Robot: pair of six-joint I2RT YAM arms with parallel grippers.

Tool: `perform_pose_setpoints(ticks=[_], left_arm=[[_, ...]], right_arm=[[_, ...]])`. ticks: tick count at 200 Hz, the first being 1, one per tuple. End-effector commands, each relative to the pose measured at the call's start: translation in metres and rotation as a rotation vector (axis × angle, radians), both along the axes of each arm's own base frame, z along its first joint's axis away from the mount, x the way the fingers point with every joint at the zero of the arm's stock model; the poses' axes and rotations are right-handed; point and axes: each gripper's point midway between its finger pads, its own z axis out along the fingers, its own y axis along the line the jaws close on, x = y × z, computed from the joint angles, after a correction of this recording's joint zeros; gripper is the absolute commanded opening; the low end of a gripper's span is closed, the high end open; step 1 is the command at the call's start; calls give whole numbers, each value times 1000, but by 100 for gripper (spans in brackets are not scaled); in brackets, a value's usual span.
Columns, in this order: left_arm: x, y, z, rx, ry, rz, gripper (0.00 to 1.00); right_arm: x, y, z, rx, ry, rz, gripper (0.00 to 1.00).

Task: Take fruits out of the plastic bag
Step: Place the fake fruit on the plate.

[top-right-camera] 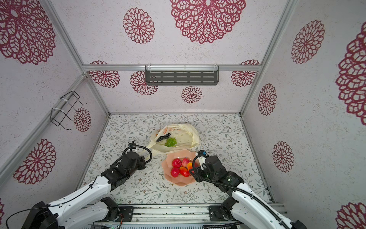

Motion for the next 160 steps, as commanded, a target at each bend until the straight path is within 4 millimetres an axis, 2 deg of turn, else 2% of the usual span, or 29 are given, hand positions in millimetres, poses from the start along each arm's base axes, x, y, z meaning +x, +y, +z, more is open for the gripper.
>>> perform_pose_setpoints(ticks=[1, 26, 64, 103, 160], left_arm=[[5, -3, 10, -9, -32, -12, 0], [1, 0, 5, -14, -28, -6, 0], [-2, 4, 2, -13, -29, 5, 0], [-2, 8, -3, 2, -31, 13, 0], [-4, 9, -5, -5, -35, 15, 0]], right_arm=[[2, 20, 10, 49, -18, 37, 40], [-2, 31, 1, 32, -4, 86, 40], [-3, 44, 4, 14, -25, 158, 40], [-8, 43, -4, -79, -64, 199, 42], [-10, 44, -17, -102, -68, 193, 46]])
